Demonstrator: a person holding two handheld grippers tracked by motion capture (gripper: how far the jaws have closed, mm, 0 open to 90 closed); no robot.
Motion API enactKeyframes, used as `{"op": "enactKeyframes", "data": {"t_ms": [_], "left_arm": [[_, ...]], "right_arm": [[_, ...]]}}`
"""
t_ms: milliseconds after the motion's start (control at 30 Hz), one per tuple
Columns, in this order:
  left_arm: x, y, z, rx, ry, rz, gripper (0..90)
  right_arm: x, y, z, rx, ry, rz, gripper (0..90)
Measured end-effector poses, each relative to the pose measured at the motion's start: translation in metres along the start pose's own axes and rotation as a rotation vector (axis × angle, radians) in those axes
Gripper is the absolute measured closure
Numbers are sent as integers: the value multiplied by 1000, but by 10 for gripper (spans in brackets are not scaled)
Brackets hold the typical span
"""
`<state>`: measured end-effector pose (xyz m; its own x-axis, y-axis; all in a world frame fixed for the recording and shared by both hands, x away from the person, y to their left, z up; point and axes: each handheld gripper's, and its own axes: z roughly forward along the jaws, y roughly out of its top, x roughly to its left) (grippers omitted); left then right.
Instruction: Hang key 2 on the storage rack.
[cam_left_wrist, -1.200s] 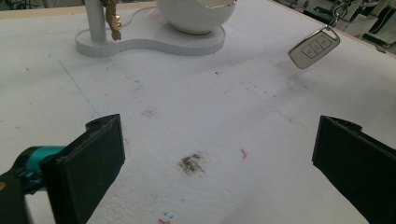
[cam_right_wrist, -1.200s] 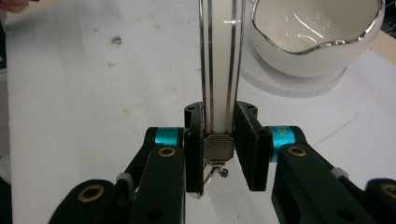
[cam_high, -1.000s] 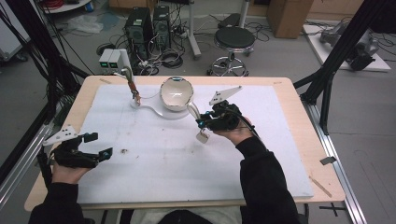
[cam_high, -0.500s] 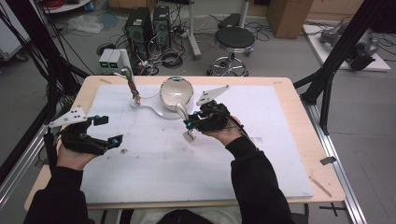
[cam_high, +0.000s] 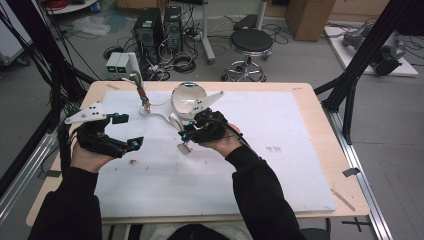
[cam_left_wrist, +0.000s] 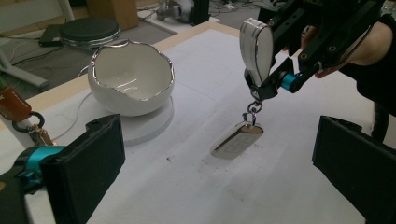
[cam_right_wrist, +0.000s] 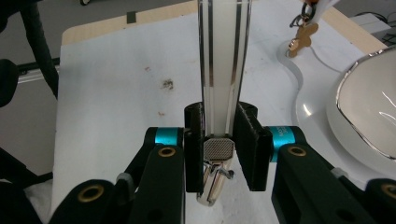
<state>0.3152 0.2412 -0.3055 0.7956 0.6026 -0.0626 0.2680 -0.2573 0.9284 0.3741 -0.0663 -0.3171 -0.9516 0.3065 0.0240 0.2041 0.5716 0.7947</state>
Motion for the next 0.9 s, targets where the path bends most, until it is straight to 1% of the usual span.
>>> {"op": "enactKeyframes", "data": {"t_ms": [167,333,367,400,433,567,600,767,800,867,900], "left_arm": [[-1,9,5,3,-16,13,28],[-2,19,11,11,-30,28,29],[-3,20,12,9,-36,29,39],[-2,22,13,9,-53,41,61],[-2,23,13,5,-57,35,82],[-1,28,16,6,-60,37,112],[-1,29,17,3,-62,37,119],[-3,32,23,-12,-70,41,193],[-4,32,25,-9,-74,43,211],[-4,32,28,9,-84,51,220],[-4,32,30,9,-90,49,230]], "right_arm": [[1,11,6,7,-2,-15,741],[3,22,10,11,10,-26,741],[3,25,11,11,11,-30,741],[4,27,12,11,14,-34,741],[5,30,13,11,15,-40,740],[9,36,15,4,28,-50,741],[9,37,15,2,25,-59,741],[11,41,16,9,37,-62,741],[12,41,16,7,39,-61,741],[13,42,17,10,40,-64,741],[13,43,18,10,38,-74,741]]}}
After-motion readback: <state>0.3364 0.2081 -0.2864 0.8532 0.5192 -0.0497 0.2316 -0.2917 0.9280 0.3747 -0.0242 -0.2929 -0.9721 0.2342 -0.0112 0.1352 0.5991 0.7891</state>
